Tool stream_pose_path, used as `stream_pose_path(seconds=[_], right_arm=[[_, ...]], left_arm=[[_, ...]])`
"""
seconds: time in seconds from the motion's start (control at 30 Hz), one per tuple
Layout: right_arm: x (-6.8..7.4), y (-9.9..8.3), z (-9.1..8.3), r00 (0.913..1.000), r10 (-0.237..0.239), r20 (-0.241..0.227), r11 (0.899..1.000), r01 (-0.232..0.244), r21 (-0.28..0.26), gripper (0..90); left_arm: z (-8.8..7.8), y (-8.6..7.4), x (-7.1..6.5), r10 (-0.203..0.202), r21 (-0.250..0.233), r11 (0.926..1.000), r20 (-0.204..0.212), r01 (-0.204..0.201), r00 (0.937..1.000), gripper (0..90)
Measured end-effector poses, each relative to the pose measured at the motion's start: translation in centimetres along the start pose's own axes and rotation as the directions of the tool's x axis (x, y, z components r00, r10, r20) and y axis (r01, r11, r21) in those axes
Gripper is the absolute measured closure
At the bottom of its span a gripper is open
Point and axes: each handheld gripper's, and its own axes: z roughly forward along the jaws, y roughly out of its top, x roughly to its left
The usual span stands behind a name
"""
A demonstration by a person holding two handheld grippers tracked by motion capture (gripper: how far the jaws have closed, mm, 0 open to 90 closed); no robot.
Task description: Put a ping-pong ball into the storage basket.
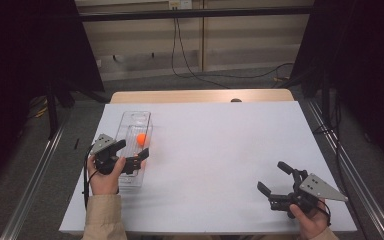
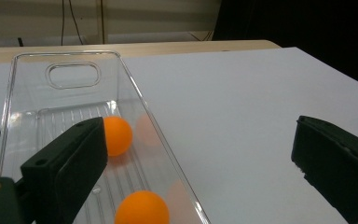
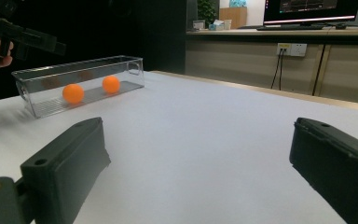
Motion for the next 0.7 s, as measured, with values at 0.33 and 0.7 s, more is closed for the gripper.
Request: stream_pose_path(seconds=[0.33, 0.7], right_arm=[[0.0, 0.0, 0.0, 1.0000, -0.002, 0.000, 1.000, 0.002, 0.003, 2.8], [0.0, 0.0, 0.0, 1.0000, -0.005, -0.002, 1.000, 0.005, 0.004, 2.8]], left_arm=[[-0.6, -0.5, -0.2, 0.027, -0.037, 0.9990, 0.010, -0.027, 0.9996, 3.5], [-1.0, -1.1, -0.1, 0.050, -0.063, 0.9968, 0.010, -0.049, 0.9987, 3.7]])
